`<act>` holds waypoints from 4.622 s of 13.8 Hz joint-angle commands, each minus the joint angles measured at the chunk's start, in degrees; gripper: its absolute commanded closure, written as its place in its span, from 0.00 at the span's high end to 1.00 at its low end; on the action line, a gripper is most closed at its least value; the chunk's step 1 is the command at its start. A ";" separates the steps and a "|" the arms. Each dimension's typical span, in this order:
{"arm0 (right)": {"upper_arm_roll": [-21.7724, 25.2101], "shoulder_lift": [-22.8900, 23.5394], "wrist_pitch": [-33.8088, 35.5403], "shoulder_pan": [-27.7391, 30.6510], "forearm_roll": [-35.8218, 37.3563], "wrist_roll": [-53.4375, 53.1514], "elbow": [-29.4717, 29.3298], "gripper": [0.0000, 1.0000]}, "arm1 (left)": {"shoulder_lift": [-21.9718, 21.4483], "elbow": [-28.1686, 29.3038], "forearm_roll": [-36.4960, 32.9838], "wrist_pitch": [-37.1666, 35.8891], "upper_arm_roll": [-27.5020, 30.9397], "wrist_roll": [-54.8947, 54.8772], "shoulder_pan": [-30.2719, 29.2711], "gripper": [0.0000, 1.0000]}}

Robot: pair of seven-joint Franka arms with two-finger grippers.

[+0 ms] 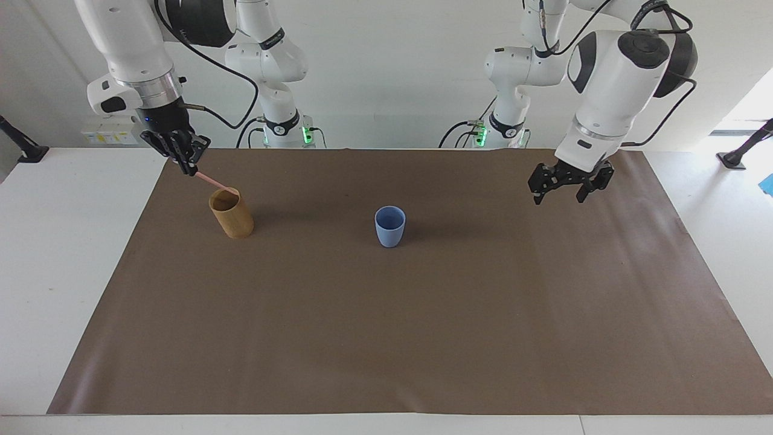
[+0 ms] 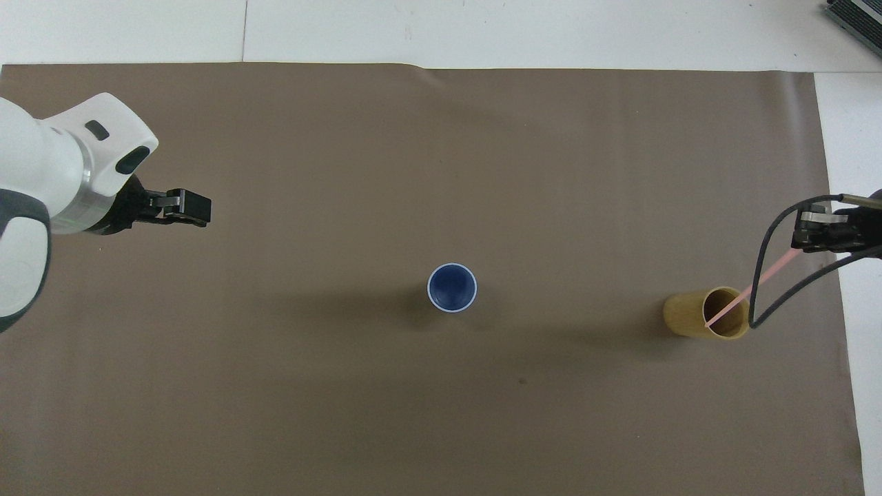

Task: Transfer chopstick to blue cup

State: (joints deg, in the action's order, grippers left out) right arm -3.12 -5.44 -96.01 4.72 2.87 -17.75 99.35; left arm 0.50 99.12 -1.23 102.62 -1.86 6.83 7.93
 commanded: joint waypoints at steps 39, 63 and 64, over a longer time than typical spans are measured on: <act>-2.50 6.42 -25.02 -24.50 -2.34 -47.66 8.59 0.94 | -5.42 -6.83 2.64 -13.85 -0.43 -8.32 -6.18 1.00; -1.36 2.98 -0.58 -4.45 -4.62 14.68 -2.14 1.00 | -5.42 -7.18 2.46 -15.96 -0.43 -8.23 -6.26 1.00; -1.36 2.89 -0.67 -4.45 -4.54 14.68 -1.79 1.00 | -5.42 -7.18 2.46 -15.87 -0.43 -8.23 -6.26 1.00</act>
State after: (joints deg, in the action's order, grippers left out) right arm -3.96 -1.77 -97.03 -0.78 -0.80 -4.68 96.48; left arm -4.61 92.42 0.73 87.73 -1.70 -1.78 2.59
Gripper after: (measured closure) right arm 0.000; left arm 0.000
